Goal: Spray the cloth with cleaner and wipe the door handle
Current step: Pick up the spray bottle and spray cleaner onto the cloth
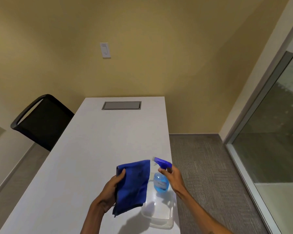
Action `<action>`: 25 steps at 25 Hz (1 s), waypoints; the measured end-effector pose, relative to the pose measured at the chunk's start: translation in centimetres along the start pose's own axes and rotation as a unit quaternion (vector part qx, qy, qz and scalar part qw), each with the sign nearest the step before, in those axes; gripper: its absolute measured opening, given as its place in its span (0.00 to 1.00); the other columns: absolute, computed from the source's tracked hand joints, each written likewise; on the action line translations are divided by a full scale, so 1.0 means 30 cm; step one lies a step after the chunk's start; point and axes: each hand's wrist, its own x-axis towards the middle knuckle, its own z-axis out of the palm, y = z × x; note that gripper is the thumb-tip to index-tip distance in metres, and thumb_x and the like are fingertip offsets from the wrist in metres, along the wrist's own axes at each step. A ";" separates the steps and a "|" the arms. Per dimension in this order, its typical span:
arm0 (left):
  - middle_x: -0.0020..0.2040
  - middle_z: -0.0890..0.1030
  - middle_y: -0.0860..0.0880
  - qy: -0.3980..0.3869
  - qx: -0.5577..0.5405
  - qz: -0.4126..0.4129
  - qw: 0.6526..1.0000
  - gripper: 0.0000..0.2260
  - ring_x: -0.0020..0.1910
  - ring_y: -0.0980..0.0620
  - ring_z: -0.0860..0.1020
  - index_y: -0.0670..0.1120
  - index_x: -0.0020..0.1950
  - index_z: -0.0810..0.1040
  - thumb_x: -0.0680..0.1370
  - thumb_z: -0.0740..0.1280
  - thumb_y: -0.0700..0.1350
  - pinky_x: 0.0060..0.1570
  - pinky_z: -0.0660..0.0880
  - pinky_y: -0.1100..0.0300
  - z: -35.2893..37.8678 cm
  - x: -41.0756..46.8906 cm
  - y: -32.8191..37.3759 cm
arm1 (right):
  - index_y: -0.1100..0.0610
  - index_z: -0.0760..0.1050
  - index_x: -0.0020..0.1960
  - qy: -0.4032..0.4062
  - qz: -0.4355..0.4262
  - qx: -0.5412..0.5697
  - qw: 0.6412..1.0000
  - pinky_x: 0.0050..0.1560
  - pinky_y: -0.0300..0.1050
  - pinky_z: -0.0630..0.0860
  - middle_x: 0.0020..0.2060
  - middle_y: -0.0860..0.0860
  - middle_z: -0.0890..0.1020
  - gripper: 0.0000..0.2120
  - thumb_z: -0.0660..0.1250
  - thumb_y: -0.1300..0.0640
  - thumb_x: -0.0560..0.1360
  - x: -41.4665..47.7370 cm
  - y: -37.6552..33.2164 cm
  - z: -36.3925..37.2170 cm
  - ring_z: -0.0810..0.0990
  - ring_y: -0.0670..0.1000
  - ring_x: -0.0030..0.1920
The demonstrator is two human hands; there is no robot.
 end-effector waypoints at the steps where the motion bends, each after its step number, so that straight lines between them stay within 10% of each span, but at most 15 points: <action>1: 0.52 0.88 0.44 0.000 -0.001 0.003 1.000 0.16 0.46 0.49 0.87 0.53 0.52 0.87 0.75 0.67 0.60 0.44 0.83 0.57 -0.004 0.009 0.000 | 0.55 0.78 0.56 0.013 -0.010 0.010 1.000 0.51 0.44 0.80 0.49 0.62 0.85 0.12 0.75 0.63 0.75 -0.009 -0.022 -0.007 0.83 0.62 0.53; 6: 0.57 0.86 0.39 -0.010 -0.033 0.012 0.999 0.23 0.50 0.44 0.86 0.44 0.62 0.82 0.76 0.67 0.60 0.48 0.82 0.52 0.020 0.051 0.059 | 0.40 0.76 0.54 0.077 -0.166 0.002 0.983 0.46 0.36 0.79 0.45 0.42 0.85 0.13 0.76 0.46 0.73 -0.095 -0.233 -0.070 0.84 0.45 0.46; 10: 0.57 0.86 0.40 -0.056 -0.066 0.033 0.996 0.24 0.52 0.43 0.85 0.43 0.65 0.80 0.76 0.66 0.57 0.46 0.84 0.53 0.138 0.071 0.181 | 0.47 0.73 0.53 0.090 -0.263 0.012 0.961 0.37 0.40 0.80 0.36 0.44 0.84 0.12 0.68 0.42 0.76 -0.222 -0.408 -0.123 0.84 0.48 0.34; 13: 0.55 0.87 0.42 -0.098 -0.077 0.052 0.991 0.23 0.50 0.44 0.86 0.43 0.65 0.80 0.77 0.64 0.57 0.44 0.85 0.54 0.267 0.081 0.269 | 0.44 0.71 0.51 0.127 -0.244 0.003 0.961 0.30 0.48 0.79 0.32 0.51 0.80 0.14 0.72 0.40 0.73 -0.316 -0.497 -0.164 0.80 0.56 0.28; 18: 0.65 0.83 0.40 -0.159 -0.046 0.079 0.983 0.28 0.63 0.39 0.81 0.45 0.70 0.77 0.81 0.56 0.63 0.67 0.75 0.44 0.494 0.104 0.359 | 0.47 0.83 0.59 0.105 -0.158 0.111 0.976 0.37 0.45 0.80 0.46 0.55 0.86 0.14 0.76 0.50 0.73 -0.413 -0.533 -0.242 0.79 0.50 0.32; 25: 0.61 0.85 0.44 -0.237 -0.022 0.092 0.967 0.26 0.58 0.45 0.85 0.51 0.64 0.84 0.79 0.59 0.66 0.50 0.84 0.56 0.695 0.118 0.395 | 0.52 0.85 0.53 0.152 -0.103 0.094 0.979 0.33 0.38 0.78 0.35 0.57 0.86 0.16 0.74 0.41 0.73 -0.489 -0.511 -0.289 0.83 0.48 0.32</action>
